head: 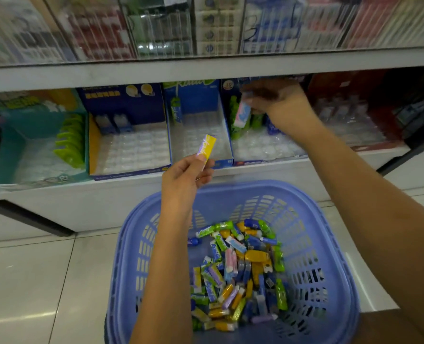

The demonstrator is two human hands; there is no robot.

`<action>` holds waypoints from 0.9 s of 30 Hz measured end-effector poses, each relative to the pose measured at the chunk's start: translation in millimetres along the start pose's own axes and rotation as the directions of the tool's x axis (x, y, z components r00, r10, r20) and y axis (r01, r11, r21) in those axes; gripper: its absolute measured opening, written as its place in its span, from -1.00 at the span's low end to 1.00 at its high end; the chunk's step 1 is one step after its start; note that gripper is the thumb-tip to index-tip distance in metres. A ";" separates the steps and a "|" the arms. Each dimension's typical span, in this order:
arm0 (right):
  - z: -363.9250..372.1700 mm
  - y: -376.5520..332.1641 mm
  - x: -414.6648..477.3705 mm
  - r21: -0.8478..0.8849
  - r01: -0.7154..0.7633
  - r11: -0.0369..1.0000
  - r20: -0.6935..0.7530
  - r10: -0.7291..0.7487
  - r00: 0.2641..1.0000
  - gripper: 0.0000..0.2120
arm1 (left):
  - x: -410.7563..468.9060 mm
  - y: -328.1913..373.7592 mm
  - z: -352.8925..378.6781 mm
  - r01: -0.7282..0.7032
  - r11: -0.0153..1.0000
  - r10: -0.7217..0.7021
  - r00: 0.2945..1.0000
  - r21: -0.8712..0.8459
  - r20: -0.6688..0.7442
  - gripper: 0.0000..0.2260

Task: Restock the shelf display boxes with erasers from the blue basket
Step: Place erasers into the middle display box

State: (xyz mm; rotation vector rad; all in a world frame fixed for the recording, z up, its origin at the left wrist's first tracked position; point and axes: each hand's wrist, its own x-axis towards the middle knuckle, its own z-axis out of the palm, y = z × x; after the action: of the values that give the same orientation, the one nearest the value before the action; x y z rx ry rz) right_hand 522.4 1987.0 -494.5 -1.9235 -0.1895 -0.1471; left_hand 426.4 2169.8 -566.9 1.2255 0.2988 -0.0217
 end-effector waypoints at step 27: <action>87.8 8.5 76.2 -0.663 0.122 0.738 0.116 -0.060 0.991 -0.83 | 23.6 3.3 -22.3 0.053 0.997 -0.059 0.993 -0.060 -0.102 -0.87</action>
State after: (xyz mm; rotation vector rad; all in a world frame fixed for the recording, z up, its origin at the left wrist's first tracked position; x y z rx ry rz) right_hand 599.7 2070.9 -518.4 -2.6546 -0.3227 -0.2180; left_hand 444.9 2195.0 -576.2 1.1626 0.4222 0.0020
